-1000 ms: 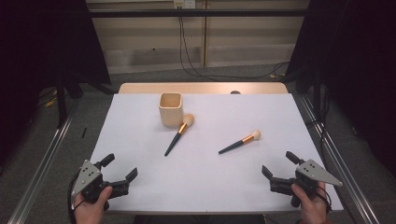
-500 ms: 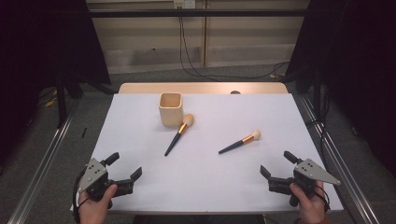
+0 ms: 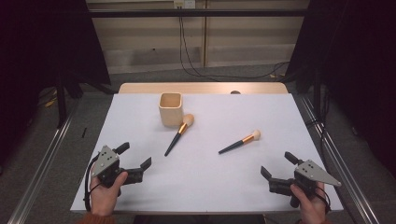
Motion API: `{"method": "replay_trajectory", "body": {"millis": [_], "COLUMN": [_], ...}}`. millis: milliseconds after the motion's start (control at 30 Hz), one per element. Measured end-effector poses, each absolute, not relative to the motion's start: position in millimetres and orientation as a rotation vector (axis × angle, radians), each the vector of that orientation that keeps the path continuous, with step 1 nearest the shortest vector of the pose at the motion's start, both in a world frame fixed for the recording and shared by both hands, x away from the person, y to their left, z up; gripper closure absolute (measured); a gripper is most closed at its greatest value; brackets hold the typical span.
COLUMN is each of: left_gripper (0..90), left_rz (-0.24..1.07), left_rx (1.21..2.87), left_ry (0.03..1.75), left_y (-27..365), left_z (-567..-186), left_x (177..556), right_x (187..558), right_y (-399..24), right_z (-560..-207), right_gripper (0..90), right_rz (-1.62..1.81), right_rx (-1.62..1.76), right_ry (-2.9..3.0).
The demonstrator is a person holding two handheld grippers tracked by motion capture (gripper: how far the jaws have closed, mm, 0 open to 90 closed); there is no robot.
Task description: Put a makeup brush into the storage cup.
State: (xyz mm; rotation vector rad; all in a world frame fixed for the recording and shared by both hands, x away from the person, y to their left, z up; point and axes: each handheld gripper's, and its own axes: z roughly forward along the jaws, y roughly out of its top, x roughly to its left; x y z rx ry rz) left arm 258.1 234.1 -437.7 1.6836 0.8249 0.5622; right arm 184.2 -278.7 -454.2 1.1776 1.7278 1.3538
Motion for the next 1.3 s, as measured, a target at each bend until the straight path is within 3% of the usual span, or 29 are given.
{"method": "replay_trajectory", "body": {"millis": [1300], "left_gripper": [2.6], "left_rz": [0.549], "left_rx": [1.778], "left_ry": [0.837], "left_y": [181], "left_z": [-438], "left_x": [342], "right_x": [186], "right_y": [-275], "right_z": [-455], "right_gripper": [0.0], "right_rz": [1.351], "right_rx": [1.159], "right_ry": [1.758]}}
